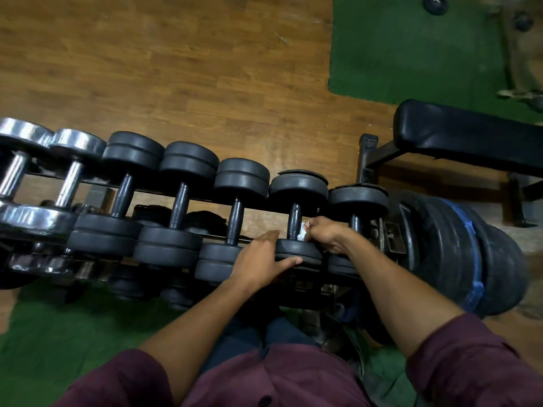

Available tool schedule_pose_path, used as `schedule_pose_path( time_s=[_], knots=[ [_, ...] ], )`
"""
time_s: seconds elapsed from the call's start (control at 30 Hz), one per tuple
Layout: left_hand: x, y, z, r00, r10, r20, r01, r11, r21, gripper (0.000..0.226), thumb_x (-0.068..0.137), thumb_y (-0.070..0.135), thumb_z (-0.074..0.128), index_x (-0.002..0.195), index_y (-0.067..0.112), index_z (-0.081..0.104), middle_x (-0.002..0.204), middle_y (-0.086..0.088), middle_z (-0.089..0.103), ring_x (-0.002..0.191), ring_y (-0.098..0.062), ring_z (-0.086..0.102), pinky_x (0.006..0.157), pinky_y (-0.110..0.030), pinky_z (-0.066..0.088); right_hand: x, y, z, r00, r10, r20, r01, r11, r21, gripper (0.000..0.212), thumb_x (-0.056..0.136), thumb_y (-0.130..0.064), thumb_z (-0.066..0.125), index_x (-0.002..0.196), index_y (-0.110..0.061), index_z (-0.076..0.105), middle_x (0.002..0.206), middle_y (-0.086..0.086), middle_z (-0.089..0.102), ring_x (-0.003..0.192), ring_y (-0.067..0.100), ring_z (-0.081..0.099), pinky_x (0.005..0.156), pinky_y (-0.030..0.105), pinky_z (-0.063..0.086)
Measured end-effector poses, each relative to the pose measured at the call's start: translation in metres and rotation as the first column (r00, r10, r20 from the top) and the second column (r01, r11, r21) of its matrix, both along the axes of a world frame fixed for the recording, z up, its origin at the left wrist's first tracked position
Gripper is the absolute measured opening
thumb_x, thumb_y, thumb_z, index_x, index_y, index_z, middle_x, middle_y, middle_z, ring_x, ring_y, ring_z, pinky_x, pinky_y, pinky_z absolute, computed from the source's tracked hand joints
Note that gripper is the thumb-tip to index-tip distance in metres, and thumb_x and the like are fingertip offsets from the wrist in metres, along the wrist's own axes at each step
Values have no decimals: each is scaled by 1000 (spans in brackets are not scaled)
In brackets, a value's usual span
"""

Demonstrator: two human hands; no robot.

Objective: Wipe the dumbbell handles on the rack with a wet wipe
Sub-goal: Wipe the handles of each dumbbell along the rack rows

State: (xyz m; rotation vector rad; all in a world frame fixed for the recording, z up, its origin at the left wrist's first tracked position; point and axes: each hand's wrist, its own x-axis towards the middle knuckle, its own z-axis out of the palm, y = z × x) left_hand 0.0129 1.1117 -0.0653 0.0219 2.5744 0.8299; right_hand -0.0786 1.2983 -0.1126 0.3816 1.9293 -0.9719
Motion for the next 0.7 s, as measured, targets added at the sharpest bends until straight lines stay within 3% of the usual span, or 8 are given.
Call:
schedule_pose_path(
  time_s=[0.1,0.17,0.23,0.33,0.43,0.53,0.63,0.7],
  knots=[
    [0,0,0,1000,5,4,-5,1000,1,86,81,75,64,142,17,49,136,-3,62,121,-25,60,91,-38,52,-6,-1,3,995,103,-7,-102,993,65,31,80,5,61,69,-19,44,68,5,45,64,17,40,54,29,31],
    [-1,0,1,1000,4,0,-4,1000,1,87,82,74,65,144,16,48,137,-3,61,123,-25,59,92,-37,51,-7,-4,1,998,56,-38,-54,997,62,31,78,8,58,69,-19,46,72,8,46,65,19,43,56,30,36],
    [0,0,3,1000,0,2,0,1000,-3,86,82,74,64,144,16,48,138,-3,61,123,-25,59,92,-37,51,-9,-6,-5,982,-170,-87,170,985,-11,29,80,11,53,79,-18,52,86,11,53,72,22,54,60,34,47],
    [0,0,3,1000,0,4,0,1000,1,84,83,73,65,142,15,48,137,-4,61,121,-25,59,92,-38,52,-15,-11,-9,850,-527,1,519,836,-177,37,87,16,44,103,-13,58,105,14,60,96,29,63,78,41,59],
    [0,-1,4,1000,4,12,-4,1000,-1,85,83,73,65,143,15,48,137,-5,61,122,-26,59,93,-38,52,-14,-16,-11,776,-627,64,621,745,-245,38,88,17,39,103,-11,60,108,11,62,98,24,60,80,36,55],
    [0,0,5,1000,-2,21,2,1000,0,86,83,73,65,144,15,47,139,-5,60,124,-25,58,94,-38,51,-11,-15,-15,797,-589,131,604,776,-184,39,91,10,34,102,-7,67,99,12,66,88,22,61,84,37,55],
    [-1,1,4,1000,-9,17,9,1000,-2,85,83,72,65,144,15,48,139,-5,60,124,-25,58,94,-37,50,-8,-7,-15,924,-348,157,364,928,-84,35,92,-7,40,106,-2,72,105,17,73,96,30,67,94,45,54],
    [-2,1,5,1000,-10,16,10,1000,-7,86,83,72,65,145,15,47,140,-4,59,125,-24,57,94,-37,50,-7,-1,-13,968,-186,165,192,981,-17,28,90,-12,44,89,-6,71,98,16,74,92,30,66,85,43,52]
  ],
)
